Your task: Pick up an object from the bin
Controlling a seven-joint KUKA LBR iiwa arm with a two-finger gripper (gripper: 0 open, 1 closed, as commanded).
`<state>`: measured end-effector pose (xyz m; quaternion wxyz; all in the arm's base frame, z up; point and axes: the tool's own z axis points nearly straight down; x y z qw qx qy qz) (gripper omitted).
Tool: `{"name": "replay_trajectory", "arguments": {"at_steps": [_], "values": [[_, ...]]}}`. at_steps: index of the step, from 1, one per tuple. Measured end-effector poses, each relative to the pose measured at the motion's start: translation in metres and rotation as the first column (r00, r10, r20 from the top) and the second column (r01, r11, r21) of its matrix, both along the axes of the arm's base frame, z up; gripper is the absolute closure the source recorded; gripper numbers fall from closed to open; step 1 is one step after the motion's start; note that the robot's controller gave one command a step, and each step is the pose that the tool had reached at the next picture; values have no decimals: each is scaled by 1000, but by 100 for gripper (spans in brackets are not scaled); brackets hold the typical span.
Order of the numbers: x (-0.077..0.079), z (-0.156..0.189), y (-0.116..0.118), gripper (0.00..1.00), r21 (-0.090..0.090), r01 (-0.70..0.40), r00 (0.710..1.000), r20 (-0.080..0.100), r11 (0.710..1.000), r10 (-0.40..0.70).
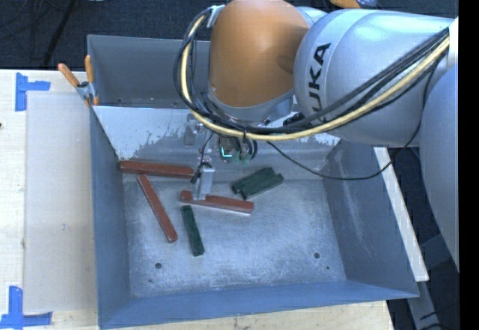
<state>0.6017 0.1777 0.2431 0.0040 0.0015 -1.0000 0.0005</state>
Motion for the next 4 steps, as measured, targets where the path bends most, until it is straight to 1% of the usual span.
{"name": "replay_trajectory", "arguments": {"at_steps": [1,2,3,4], "values": [[-78,-59,-69,0,-4,-47,999,-6,999,47],[9,-160,-63,0,1,-187,982,7,982,187],[21,-175,-104,0,-1,-173,985,8,985,173],[21,-173,-102,100,2,-172,985,9,985,172]]}}
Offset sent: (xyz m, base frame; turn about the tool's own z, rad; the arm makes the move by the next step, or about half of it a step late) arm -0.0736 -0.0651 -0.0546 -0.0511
